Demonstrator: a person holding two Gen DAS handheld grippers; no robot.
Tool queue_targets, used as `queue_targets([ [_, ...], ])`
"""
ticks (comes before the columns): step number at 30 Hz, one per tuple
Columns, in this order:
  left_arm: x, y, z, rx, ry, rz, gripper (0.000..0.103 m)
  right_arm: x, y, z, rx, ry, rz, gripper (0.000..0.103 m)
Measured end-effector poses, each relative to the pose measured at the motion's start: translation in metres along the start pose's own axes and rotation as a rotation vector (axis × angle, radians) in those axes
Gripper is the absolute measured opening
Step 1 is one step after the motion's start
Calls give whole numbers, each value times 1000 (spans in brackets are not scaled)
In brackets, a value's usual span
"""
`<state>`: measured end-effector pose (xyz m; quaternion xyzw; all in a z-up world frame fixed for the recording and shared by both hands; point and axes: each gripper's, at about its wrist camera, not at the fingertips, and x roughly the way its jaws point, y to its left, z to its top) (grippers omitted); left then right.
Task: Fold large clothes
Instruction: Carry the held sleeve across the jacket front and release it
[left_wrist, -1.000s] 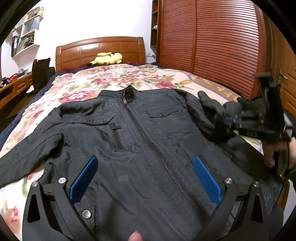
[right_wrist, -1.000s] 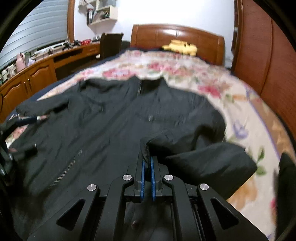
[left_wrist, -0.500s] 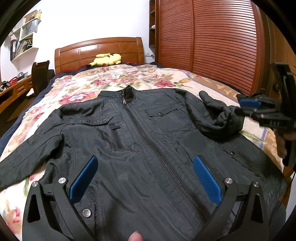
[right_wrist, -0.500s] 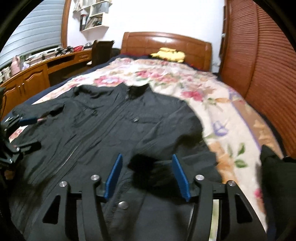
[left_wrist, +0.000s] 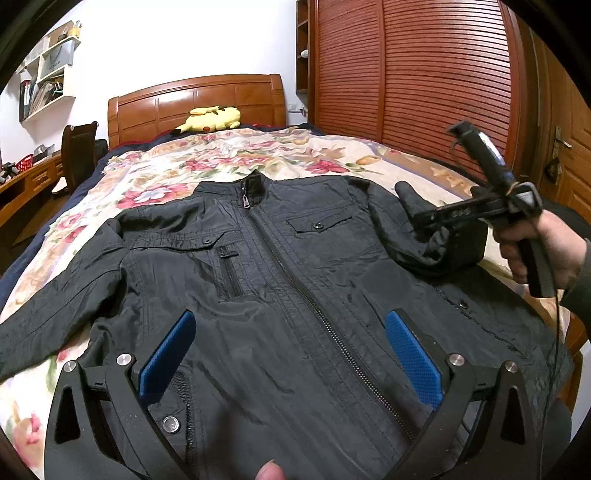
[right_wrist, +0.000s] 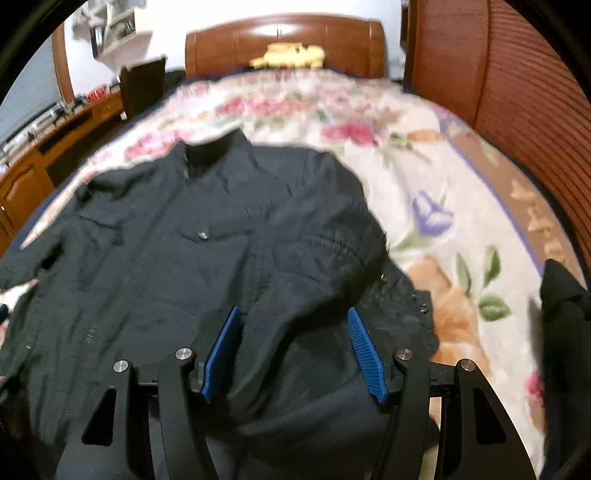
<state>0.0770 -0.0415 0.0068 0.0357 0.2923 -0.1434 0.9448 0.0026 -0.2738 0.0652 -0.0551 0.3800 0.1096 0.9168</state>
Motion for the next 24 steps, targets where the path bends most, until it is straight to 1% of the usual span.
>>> queue_targets([
  [1,-1,1,0,-1,-2,-1,103,6,1,3,-15,16,-4,38],
  [2,-2,2,0,-1,-5,0,103,9,4,8,-34,26,-11,20],
  [3,-3,3,1,-2,-7,0,103,10,9,13,-57,18,-37,14],
  [4,-5,5,1,-2,-10,0,103,6,13,20,-77,-8,-61,12],
  [5,-7,6,1,-3,-15,2,103,-3,14,27,-83,-39,-62,11],
  [10,-14,20,0,-17,-27,17,103,-38,44,69,-101,-232,-14,8],
  [13,-19,31,0,-28,-36,43,103,-55,78,94,-153,-316,28,8],
  [16,-24,44,-2,-45,-46,66,103,-67,121,116,-236,-391,86,8],
  [20,-31,61,-5,-74,-55,94,103,-77,175,136,-330,-461,174,8],
  [22,-34,68,-7,-81,-58,107,103,-72,195,141,-351,-462,212,8],
  [24,-37,75,-9,-90,-61,120,103,-59,209,144,-364,-433,237,8],
])
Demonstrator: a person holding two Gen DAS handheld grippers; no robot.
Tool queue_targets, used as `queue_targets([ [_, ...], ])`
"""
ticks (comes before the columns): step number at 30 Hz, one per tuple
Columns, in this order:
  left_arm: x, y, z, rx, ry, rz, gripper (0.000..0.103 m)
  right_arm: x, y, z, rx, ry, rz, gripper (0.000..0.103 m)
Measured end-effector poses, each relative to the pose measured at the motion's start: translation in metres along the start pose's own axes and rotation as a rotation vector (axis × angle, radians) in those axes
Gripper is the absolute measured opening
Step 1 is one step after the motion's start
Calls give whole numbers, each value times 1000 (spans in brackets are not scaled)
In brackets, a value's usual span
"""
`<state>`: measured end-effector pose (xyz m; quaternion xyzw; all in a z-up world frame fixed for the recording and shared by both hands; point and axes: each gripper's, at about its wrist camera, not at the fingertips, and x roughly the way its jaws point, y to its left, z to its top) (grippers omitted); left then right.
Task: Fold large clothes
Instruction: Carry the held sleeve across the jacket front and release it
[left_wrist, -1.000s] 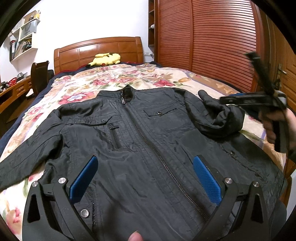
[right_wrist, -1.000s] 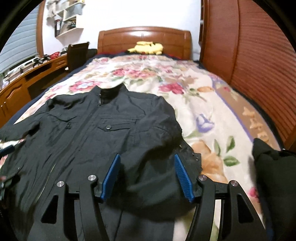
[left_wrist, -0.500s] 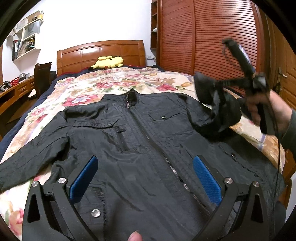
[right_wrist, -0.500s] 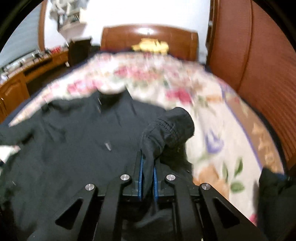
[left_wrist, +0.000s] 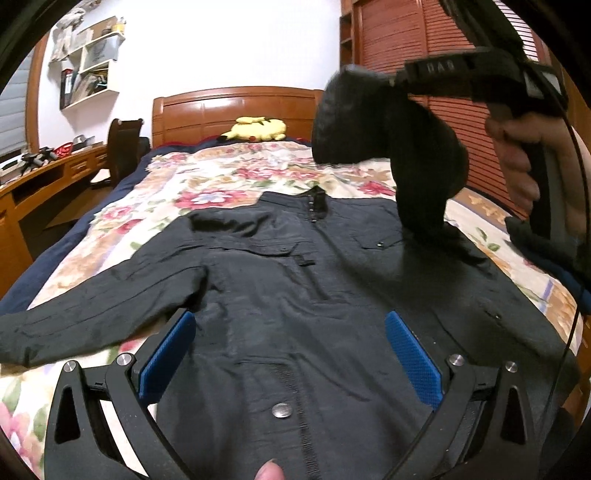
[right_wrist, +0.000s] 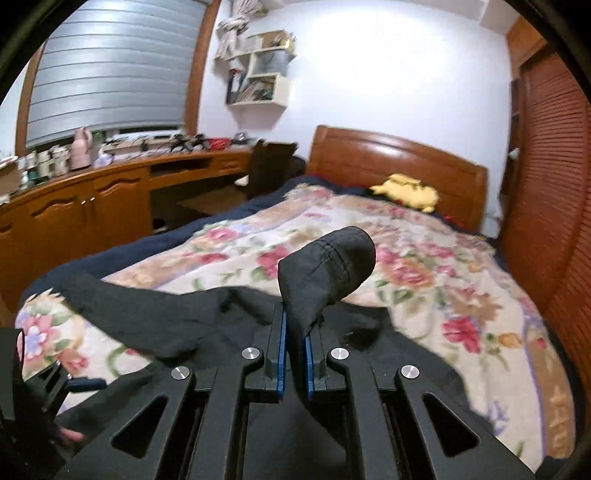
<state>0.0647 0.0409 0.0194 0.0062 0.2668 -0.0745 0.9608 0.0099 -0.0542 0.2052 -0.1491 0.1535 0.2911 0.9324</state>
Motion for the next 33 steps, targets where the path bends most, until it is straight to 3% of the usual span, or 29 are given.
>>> queue_targets([
  [2,-2,6,-1,-11,-2,4,103,17,3,-3,7,40,32,12],
  [4,-3,11,-2,-19,-4,4,103,34,0,-8,3,85,41,25],
  [6,-4,11,-2,-19,-4,3,103,43,-10,-10,14,103,32,56],
  [8,-2,9,-3,-13,-3,3,103,47,-20,-10,33,99,32,65],
  [12,0,6,-3,-2,1,-3,103,46,-40,-27,55,108,-16,65],
  [22,4,-4,-6,21,16,-7,103,80,-130,-132,196,277,-233,65],
  [30,17,-15,-6,24,50,-31,103,123,-172,-173,268,381,-322,54],
  [33,21,-19,-4,33,57,-29,103,138,-181,-187,317,410,-310,53],
])
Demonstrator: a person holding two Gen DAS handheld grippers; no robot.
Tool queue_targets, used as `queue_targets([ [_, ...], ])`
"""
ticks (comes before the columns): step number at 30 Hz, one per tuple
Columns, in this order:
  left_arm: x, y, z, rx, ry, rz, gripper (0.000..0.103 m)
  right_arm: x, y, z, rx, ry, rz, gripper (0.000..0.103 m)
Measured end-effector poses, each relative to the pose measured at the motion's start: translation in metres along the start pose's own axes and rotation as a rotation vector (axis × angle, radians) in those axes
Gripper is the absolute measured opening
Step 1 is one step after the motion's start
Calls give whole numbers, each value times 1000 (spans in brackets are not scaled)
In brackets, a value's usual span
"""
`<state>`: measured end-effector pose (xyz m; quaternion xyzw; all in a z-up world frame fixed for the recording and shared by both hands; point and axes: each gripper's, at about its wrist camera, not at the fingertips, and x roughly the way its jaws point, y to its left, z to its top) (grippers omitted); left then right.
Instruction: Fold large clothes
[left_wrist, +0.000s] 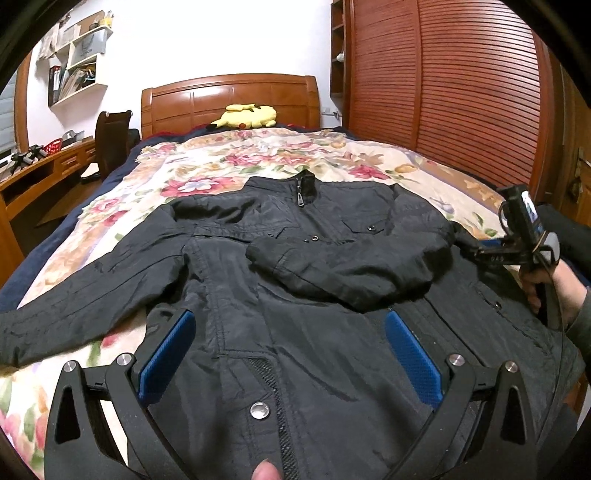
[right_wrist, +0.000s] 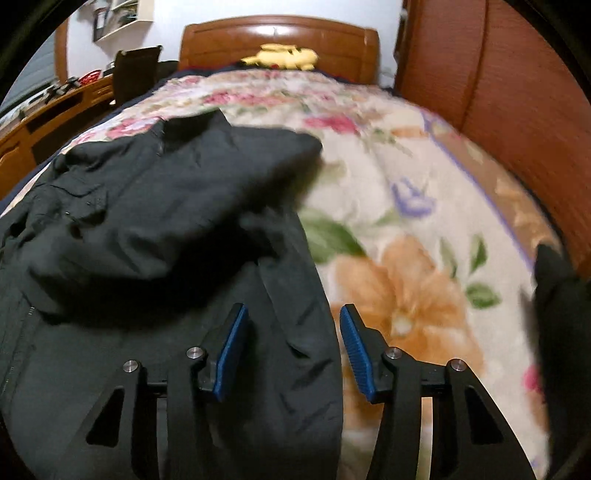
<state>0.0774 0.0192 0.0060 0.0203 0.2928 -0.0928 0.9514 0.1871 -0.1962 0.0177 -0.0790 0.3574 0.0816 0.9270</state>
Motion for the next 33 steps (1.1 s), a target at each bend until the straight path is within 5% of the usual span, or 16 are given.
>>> queue_targets([
  [11,41,-8,39,13,92,-17,82,24,-1,2,51,18,67,53],
  [26,154,9,63,-88,324,72,79,-20,-7,-34,57,9,74,53],
  [28,167,11,58,-120,376,57,73,-20,-7,-34,56,9,71,53],
  [33,158,2,58,-88,337,26,31,-17,-7,-33,64,9,80,53],
])
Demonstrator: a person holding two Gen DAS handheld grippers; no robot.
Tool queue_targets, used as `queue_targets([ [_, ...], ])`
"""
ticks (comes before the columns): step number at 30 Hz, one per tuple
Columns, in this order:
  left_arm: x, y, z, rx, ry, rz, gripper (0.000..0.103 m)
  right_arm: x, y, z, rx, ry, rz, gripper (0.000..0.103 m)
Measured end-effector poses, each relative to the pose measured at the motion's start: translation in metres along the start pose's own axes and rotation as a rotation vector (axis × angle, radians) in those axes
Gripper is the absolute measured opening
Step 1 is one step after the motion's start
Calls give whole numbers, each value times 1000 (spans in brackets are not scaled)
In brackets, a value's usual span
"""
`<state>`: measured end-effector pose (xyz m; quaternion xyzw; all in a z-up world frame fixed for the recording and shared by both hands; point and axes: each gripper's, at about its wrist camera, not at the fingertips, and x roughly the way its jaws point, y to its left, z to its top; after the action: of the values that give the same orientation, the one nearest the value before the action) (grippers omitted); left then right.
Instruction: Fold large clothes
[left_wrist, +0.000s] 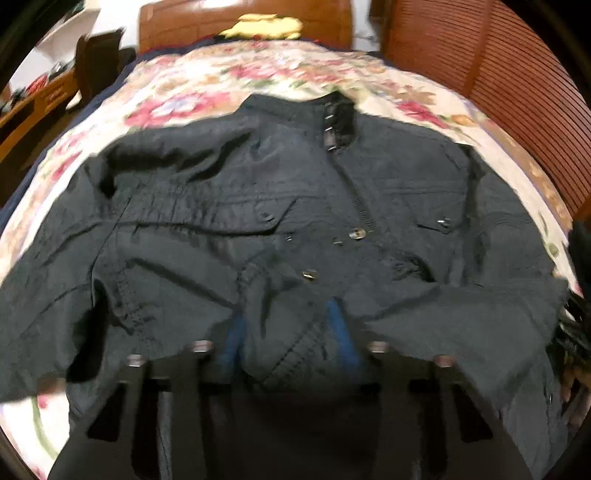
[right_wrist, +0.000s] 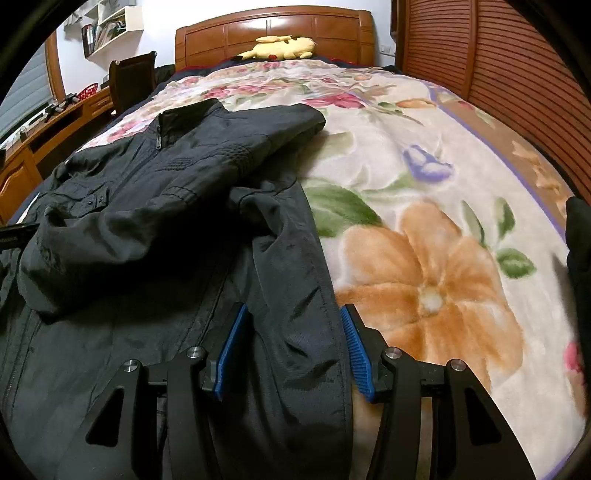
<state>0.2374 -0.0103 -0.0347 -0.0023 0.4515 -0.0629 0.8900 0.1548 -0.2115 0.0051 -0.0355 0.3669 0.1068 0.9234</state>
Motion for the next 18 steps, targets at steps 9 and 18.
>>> queue_targets([
  [9,-90,-3,5,48,-333,163,22,6,1,3,10,4,10,53],
  [18,-125,35,-49,15,-315,209,22,10,3,5,12,6,10,53],
])
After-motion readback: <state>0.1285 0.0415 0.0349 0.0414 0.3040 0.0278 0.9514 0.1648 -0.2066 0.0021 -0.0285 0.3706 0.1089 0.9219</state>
